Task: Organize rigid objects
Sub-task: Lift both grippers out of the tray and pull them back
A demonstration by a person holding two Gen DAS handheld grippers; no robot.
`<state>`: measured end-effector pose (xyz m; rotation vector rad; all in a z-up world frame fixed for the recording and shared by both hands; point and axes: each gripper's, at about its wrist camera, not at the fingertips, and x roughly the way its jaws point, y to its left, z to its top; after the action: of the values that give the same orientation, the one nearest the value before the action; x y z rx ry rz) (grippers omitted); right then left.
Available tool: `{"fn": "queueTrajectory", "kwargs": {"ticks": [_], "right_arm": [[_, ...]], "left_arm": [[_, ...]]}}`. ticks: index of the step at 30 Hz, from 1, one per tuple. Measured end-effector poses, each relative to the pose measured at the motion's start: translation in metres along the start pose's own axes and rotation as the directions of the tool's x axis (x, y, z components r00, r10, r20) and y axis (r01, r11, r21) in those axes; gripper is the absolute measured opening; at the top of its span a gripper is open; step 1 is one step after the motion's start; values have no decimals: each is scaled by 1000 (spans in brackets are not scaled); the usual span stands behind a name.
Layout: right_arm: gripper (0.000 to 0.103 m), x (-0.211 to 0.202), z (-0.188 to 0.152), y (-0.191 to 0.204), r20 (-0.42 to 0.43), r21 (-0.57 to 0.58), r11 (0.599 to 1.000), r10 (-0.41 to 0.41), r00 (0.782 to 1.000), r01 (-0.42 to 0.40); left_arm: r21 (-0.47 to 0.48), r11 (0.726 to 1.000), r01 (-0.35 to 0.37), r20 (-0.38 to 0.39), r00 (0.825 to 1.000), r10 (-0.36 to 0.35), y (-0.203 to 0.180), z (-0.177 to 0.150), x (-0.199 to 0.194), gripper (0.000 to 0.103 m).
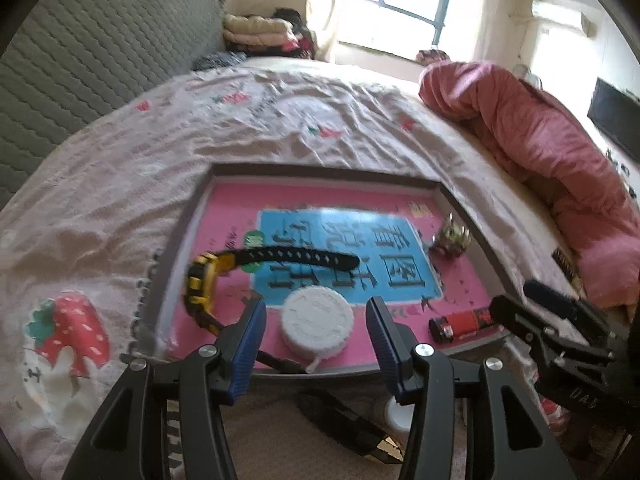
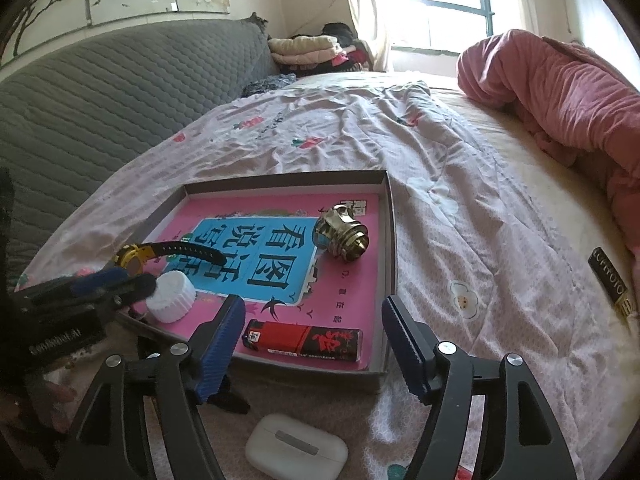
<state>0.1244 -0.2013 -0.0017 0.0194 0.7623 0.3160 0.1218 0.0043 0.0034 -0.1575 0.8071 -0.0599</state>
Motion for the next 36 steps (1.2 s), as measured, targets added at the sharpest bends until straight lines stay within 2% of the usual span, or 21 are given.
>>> {"fn": "queueTrajectory", "kwargs": {"ticks": [6, 15, 22, 25, 36], "right_arm": [[74, -3, 0, 0, 14, -6, 1000, 12, 1000, -12], [76, -7, -5, 2, 38, -30, 1000, -2, 999, 3], [77, -16, -14, 3, 58, -73, 995, -66, 996, 70], [77, -17, -18, -2, 35, -46, 997, -65, 997, 67], [77, -46, -29, -5, 42, 27, 999, -40, 998, 39]], "left_arm": [[-27, 1000, -10, 21, 1000, 11, 14, 4, -17, 52], [-10, 1000, -12, -19, 1000, 11, 12, -8, -30, 52], [0, 1000, -4, -43, 999, 4, 7, -18, -43, 52], [-4, 1000, 1, -54, 999, -1, 5, -22, -46, 52], [21, 999, 33, -98, 995, -31, -11, -42, -57, 52]]}}
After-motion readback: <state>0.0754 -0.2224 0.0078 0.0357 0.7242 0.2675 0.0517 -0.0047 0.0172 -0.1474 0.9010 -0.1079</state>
